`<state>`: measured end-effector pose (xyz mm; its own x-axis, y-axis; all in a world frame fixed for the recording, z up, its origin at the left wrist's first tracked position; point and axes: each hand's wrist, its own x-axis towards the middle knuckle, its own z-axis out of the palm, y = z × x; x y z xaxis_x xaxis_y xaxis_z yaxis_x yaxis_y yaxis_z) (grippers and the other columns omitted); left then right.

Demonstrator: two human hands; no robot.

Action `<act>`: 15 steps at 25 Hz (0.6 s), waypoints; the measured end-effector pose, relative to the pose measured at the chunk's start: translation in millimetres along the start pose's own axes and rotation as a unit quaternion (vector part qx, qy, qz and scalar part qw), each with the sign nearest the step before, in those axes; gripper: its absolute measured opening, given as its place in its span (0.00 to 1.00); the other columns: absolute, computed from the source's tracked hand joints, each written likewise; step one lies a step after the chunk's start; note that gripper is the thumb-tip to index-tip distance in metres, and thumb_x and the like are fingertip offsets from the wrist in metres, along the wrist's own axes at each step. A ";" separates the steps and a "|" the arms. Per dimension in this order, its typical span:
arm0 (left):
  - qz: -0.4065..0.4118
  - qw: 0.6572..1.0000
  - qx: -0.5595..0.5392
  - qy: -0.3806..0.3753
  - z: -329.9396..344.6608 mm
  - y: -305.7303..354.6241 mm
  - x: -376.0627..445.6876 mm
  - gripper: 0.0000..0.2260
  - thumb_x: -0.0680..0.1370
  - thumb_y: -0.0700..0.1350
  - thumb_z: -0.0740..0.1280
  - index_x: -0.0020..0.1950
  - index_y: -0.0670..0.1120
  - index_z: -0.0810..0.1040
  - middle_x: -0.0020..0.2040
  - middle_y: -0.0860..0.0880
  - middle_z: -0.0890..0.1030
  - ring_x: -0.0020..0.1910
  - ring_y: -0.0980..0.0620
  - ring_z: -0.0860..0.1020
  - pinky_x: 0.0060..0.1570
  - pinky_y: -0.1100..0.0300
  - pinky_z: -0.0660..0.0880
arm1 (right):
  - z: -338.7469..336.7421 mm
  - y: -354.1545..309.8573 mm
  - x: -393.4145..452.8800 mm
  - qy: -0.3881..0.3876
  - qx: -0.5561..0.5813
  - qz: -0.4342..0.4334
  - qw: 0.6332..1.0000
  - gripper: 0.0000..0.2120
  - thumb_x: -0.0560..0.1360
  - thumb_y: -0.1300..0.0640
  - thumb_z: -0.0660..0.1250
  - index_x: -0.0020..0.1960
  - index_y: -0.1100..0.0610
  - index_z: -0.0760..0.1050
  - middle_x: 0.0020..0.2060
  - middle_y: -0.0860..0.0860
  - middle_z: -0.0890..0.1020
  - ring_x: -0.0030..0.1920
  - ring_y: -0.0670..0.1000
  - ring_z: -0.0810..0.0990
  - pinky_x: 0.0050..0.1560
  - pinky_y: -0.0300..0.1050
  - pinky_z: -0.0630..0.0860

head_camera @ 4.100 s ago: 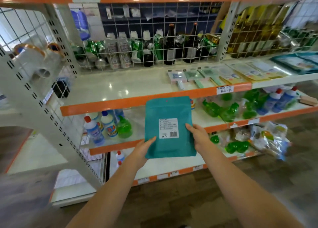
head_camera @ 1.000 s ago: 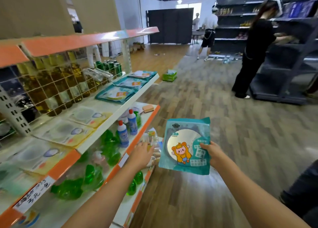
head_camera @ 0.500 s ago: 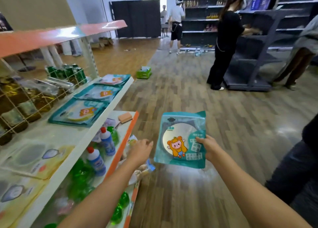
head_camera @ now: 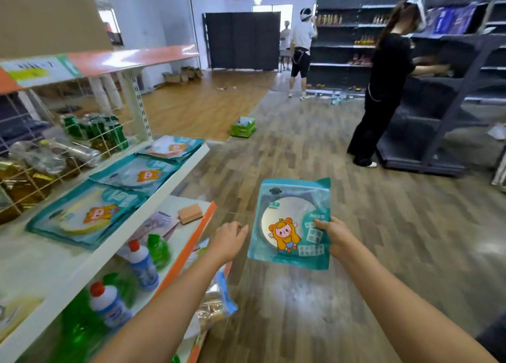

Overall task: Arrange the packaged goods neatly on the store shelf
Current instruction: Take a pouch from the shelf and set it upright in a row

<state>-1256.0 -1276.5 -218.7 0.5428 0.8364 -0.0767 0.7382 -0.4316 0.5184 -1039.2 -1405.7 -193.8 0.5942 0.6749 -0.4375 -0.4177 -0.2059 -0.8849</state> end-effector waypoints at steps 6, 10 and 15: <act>-0.041 0.999 -0.030 0.013 3.4 18.7 54.7 0.20 0.82 0.53 0.53 0.67 0.43 0.73 0.65 0.43 0.75 0.64 0.44 0.73 0.63 0.53 0.69 | 9.6 -37.5 77.9 -0.032 -0.039 0.008 0.999 0.02 0.77 0.66 0.62 0.49 0.62 0.73 0.39 0.56 0.80 0.38 0.54 0.79 0.38 0.50 0.76; -0.080 0.996 -0.025 0.012 1.7 9.8 94.9 0.20 0.82 0.55 0.52 0.65 0.45 0.73 0.64 0.45 0.76 0.62 0.46 0.74 0.60 0.53 0.71 | 26.8 -44.1 122.5 -0.062 -0.047 0.030 0.997 0.03 0.78 0.66 0.61 0.46 0.61 0.73 0.38 0.56 0.79 0.37 0.54 0.78 0.36 0.49 0.75; -0.104 0.990 -0.097 -0.001 -11.8 10.4 156.0 0.20 0.81 0.57 0.53 0.65 0.47 0.72 0.63 0.48 0.76 0.59 0.48 0.75 0.55 0.55 0.72 | 54.4 -60.1 176.6 -0.076 -0.045 0.044 0.995 0.02 0.78 0.65 0.62 0.47 0.61 0.72 0.40 0.56 0.80 0.38 0.55 0.79 0.36 0.50 0.76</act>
<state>-1168.3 -1146.5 -215.2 0.3875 0.8998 -0.2005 0.7435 -0.1765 0.6450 -946.5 -1235.6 -209.2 0.4437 0.7500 -0.4905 -0.3956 -0.3272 -0.8582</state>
